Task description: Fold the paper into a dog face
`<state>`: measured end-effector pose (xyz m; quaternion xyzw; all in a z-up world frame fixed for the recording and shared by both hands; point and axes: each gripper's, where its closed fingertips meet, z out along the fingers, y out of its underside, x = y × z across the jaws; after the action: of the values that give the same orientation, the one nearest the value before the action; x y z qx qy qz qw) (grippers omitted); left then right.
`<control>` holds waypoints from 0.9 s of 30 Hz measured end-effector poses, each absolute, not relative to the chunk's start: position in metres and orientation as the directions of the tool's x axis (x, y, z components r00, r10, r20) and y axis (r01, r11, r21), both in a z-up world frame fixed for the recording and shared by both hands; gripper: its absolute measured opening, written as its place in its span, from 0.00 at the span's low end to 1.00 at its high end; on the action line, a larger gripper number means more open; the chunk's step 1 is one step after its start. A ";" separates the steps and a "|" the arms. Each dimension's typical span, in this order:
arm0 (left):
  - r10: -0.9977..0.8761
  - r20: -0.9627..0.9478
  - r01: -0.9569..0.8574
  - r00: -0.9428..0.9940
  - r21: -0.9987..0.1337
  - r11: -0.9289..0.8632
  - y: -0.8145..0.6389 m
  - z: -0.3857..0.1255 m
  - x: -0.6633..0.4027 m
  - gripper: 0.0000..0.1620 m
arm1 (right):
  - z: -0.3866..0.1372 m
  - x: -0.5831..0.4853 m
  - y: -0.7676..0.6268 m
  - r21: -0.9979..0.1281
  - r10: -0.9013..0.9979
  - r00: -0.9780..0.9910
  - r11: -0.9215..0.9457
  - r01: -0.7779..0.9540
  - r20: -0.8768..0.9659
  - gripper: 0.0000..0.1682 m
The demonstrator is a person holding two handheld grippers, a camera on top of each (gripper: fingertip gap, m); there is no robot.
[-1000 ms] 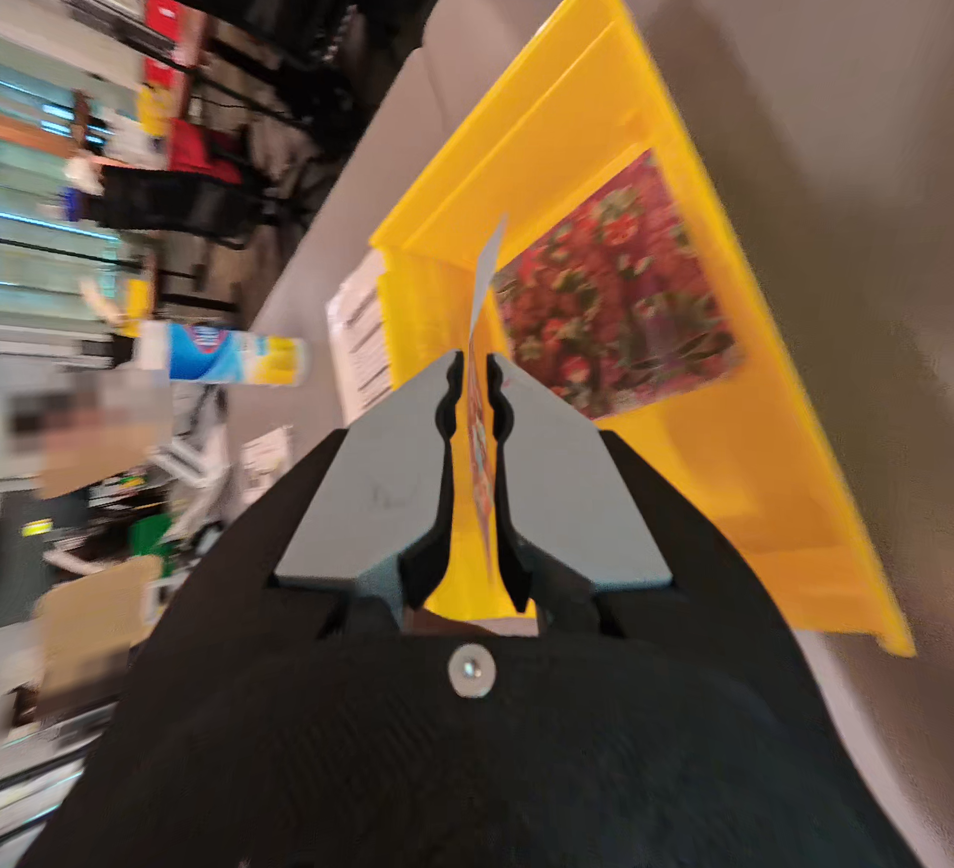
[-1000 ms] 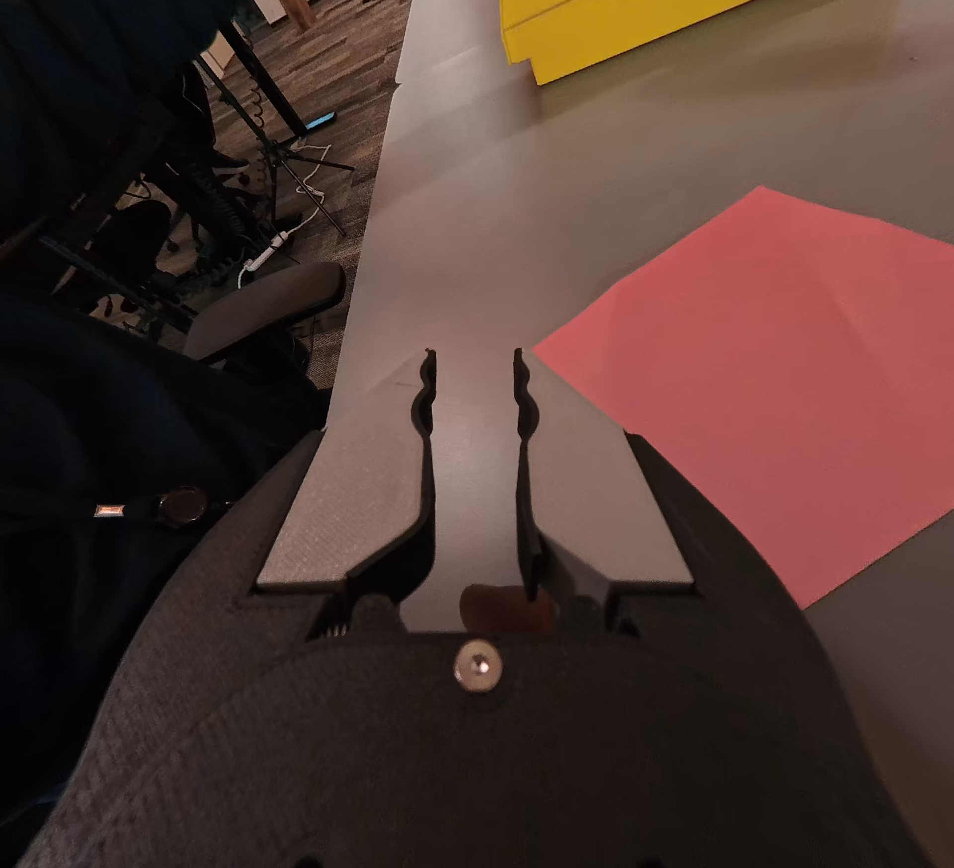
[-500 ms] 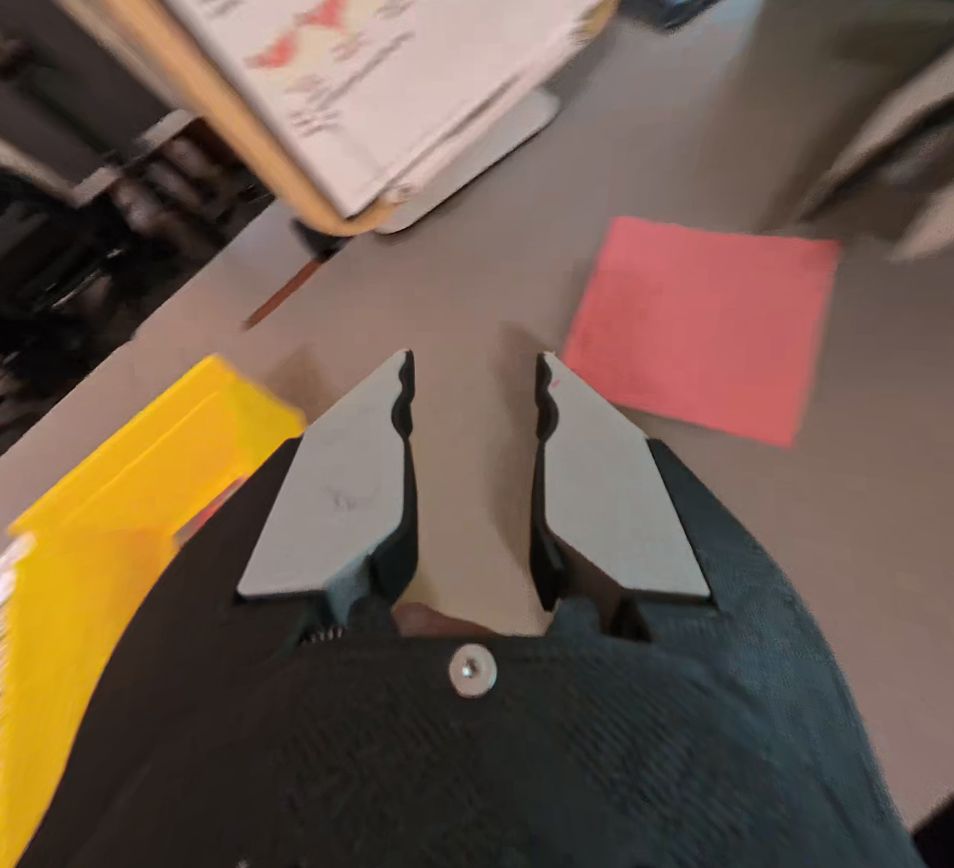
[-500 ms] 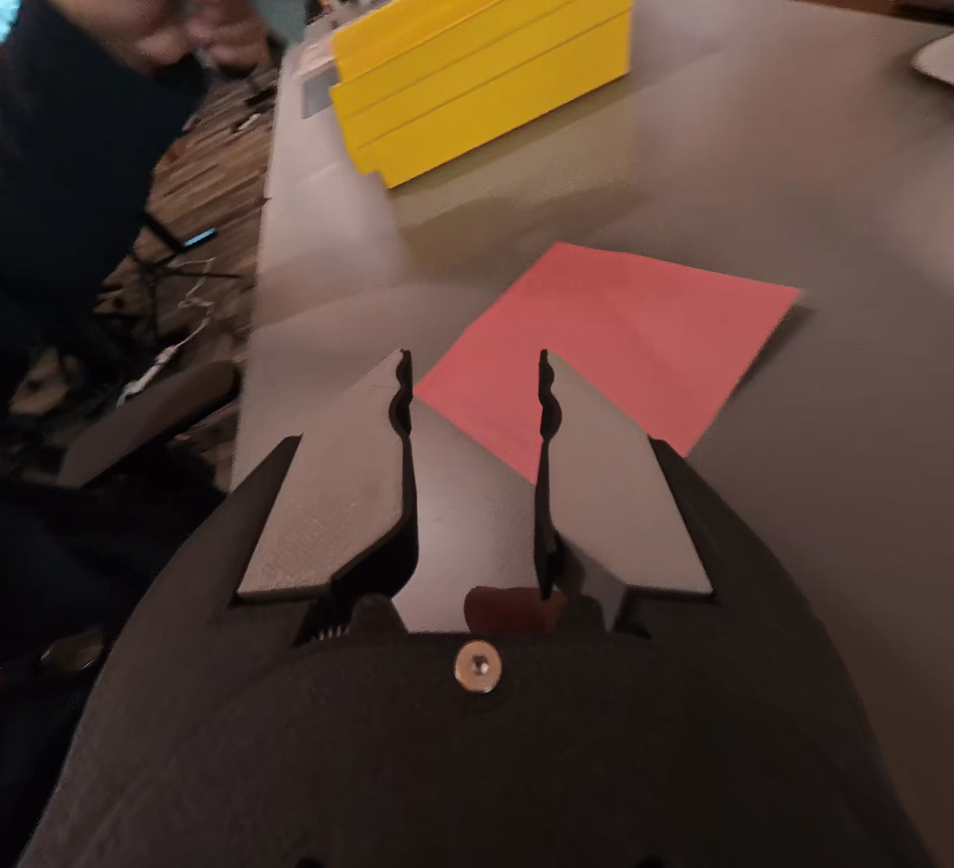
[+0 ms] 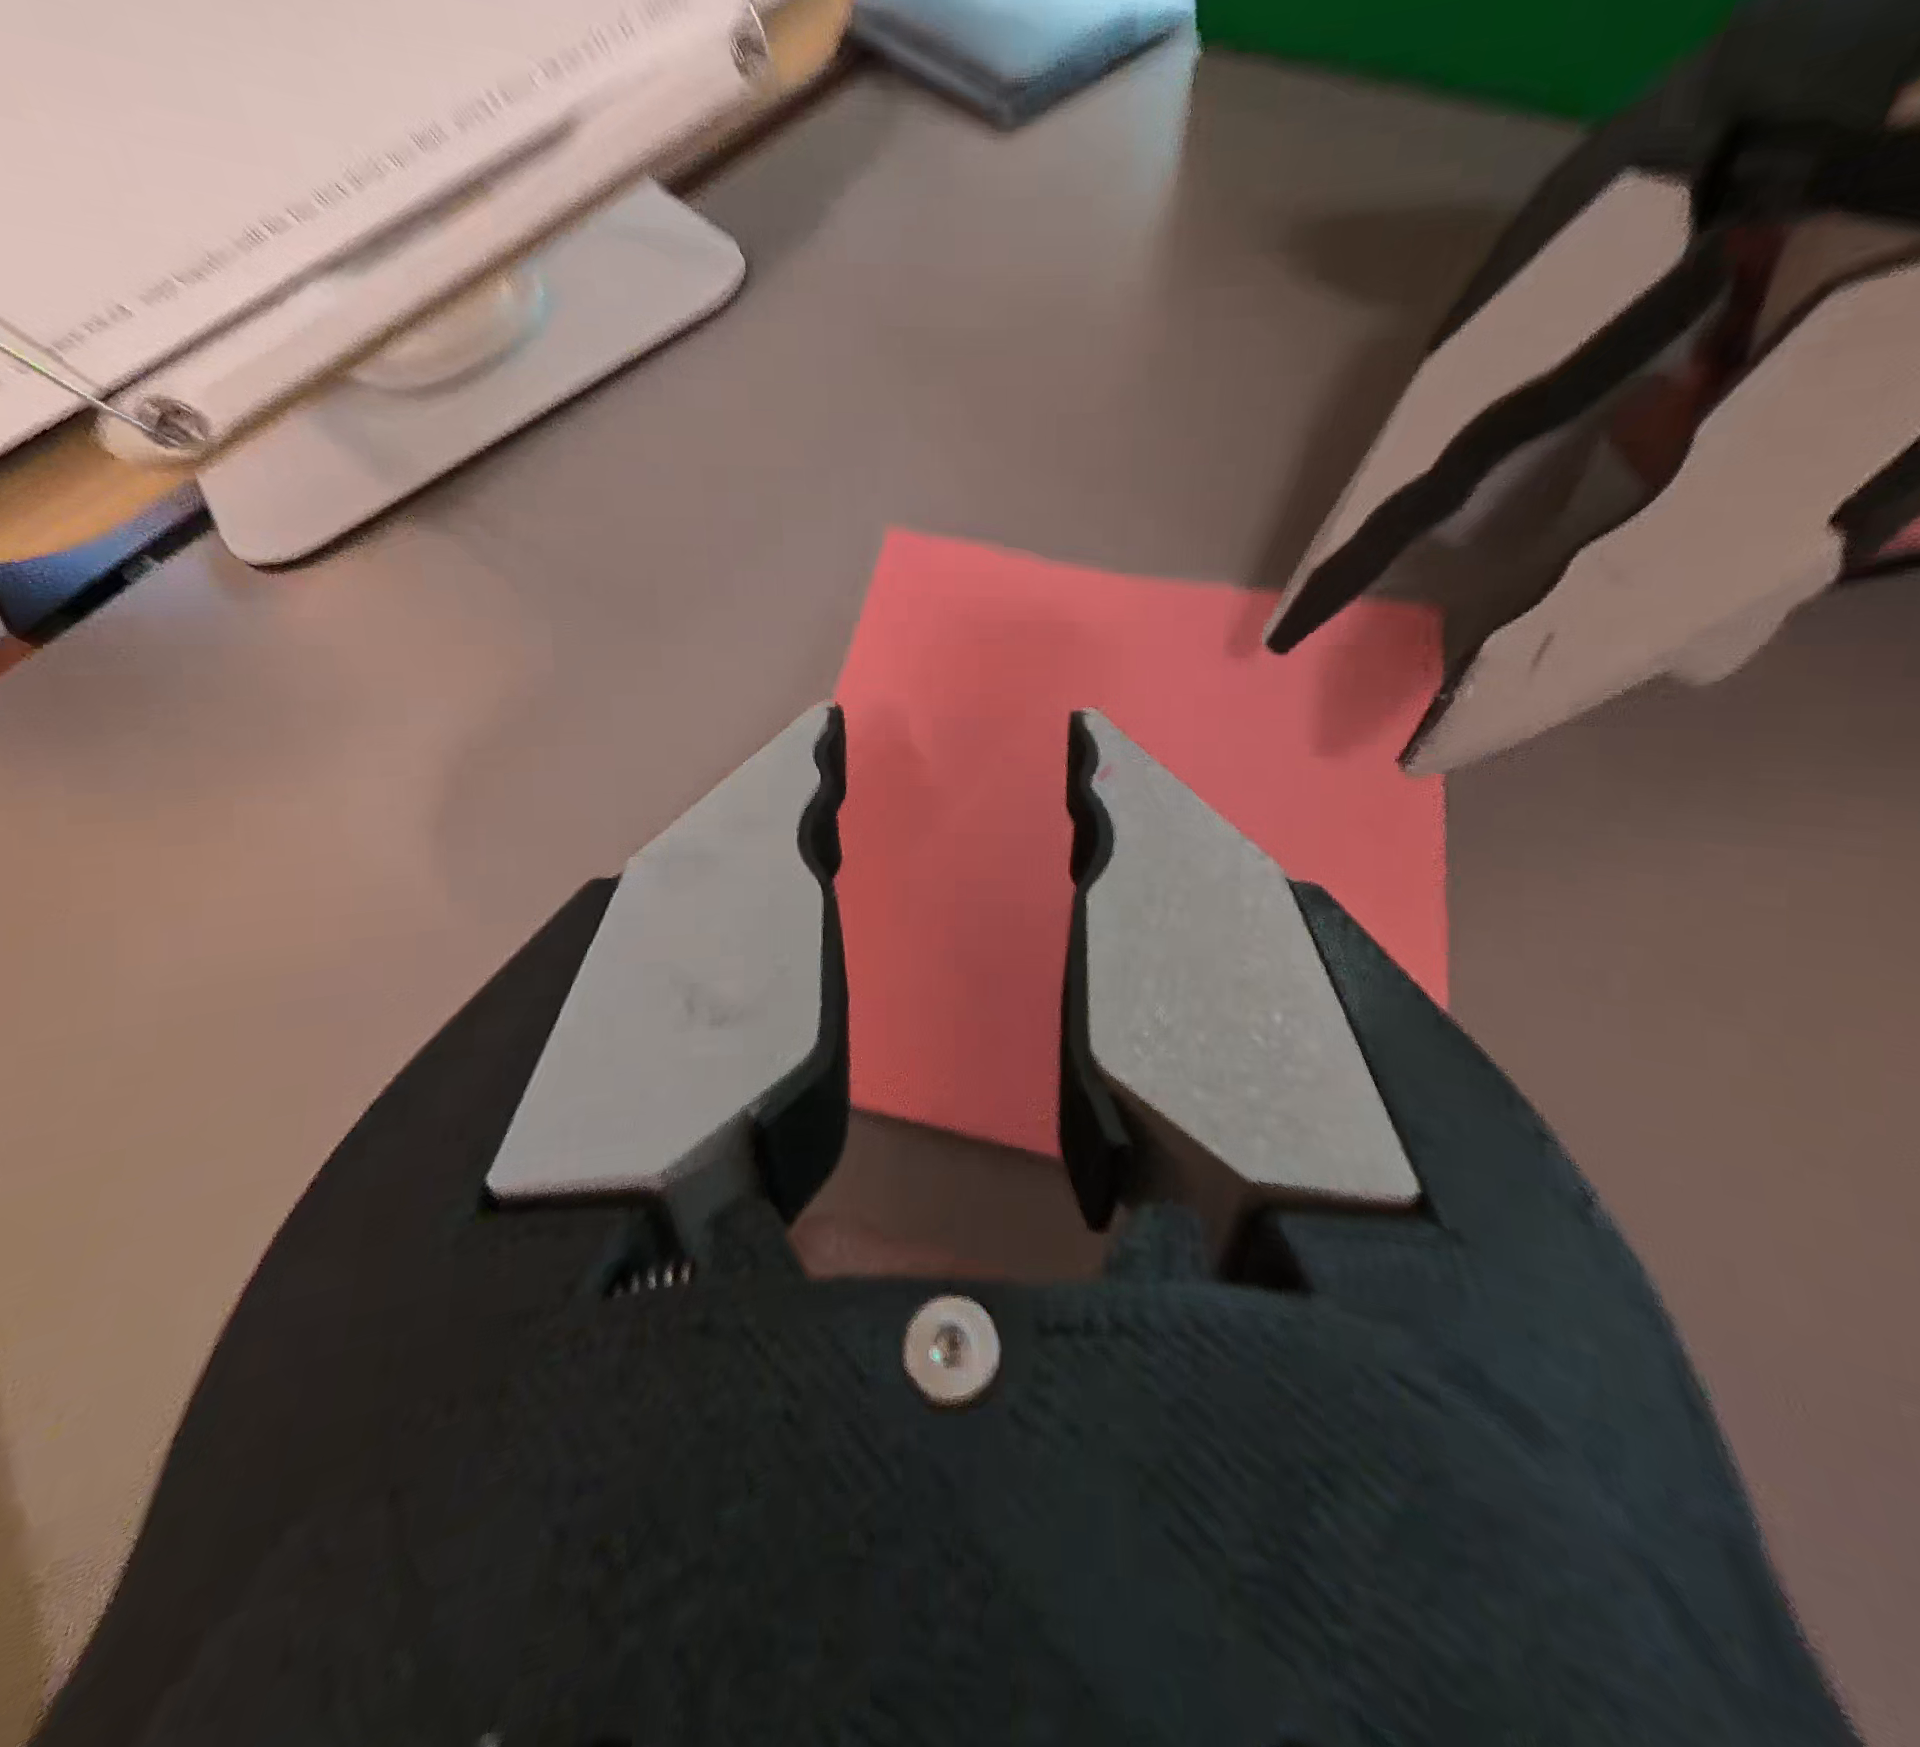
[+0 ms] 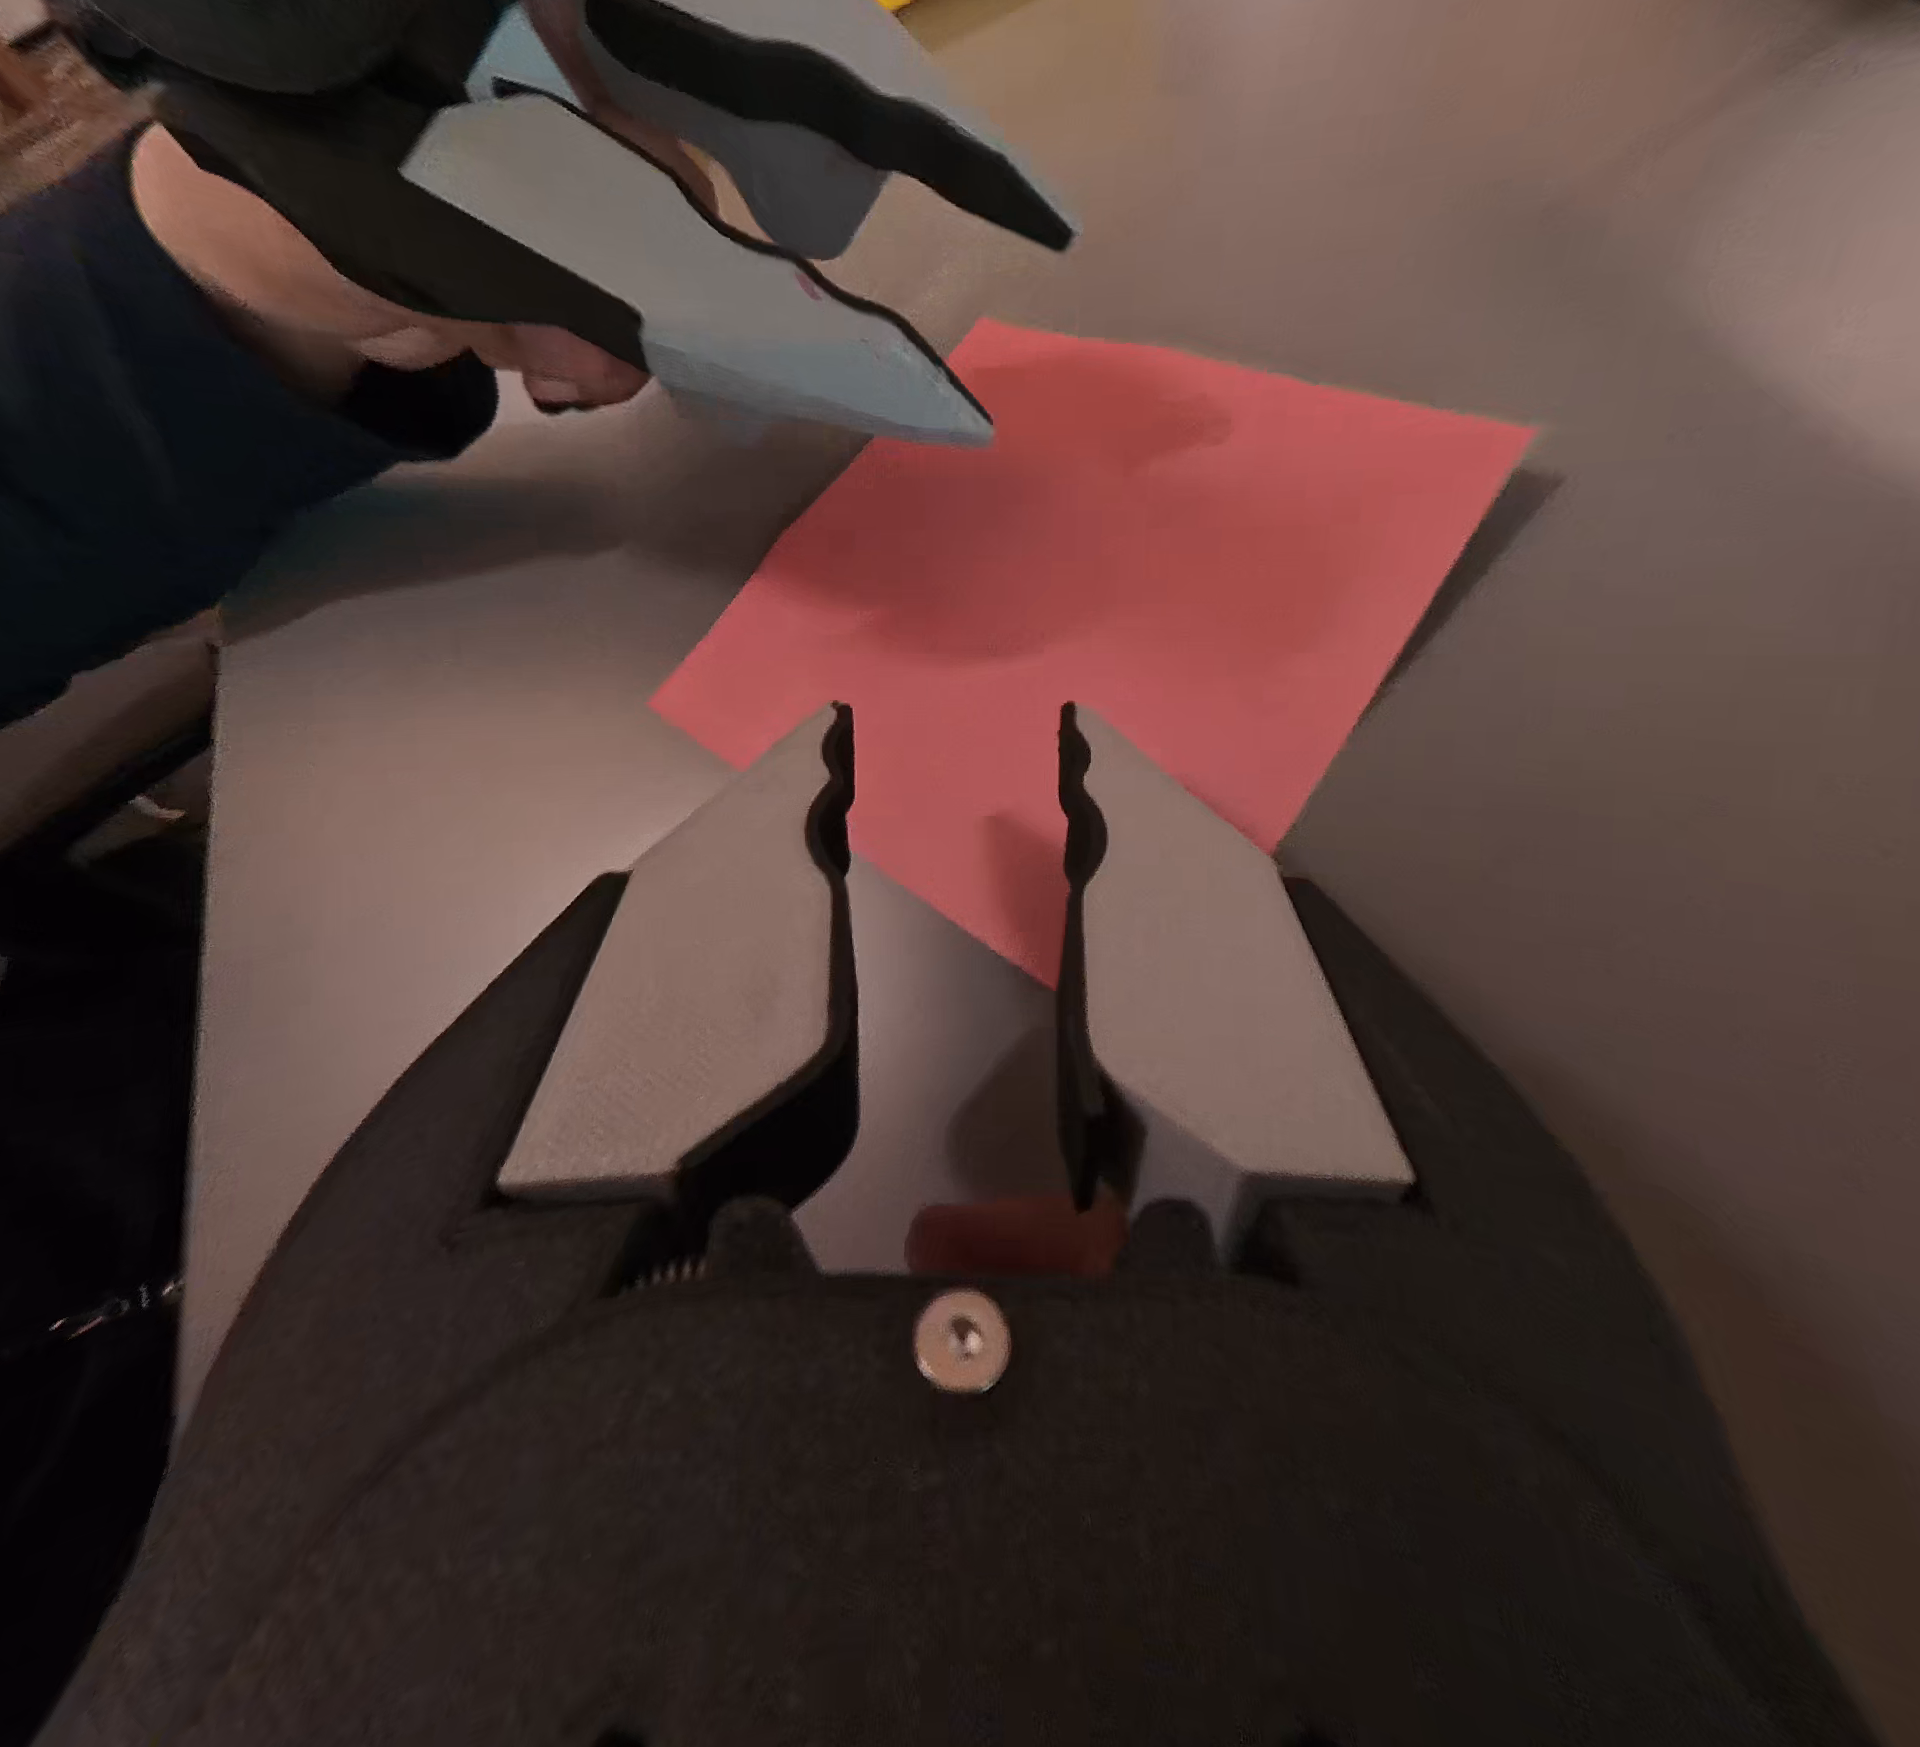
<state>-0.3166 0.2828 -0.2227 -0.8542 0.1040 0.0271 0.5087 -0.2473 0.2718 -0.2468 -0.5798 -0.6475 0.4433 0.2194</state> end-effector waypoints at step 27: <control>-0.117 0.138 0.086 0.984 -0.926 -0.367 0.280 -0.220 -0.331 0.32 | -0.220 -0.261 0.346 -0.933 0.993 -0.079 -0.052 0.356 -0.086 0.43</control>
<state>-0.3314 0.2803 -0.2200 -0.8217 0.0093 -0.0901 0.5627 -0.2606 0.3456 -0.2200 -0.5751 -0.5866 0.4422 0.3601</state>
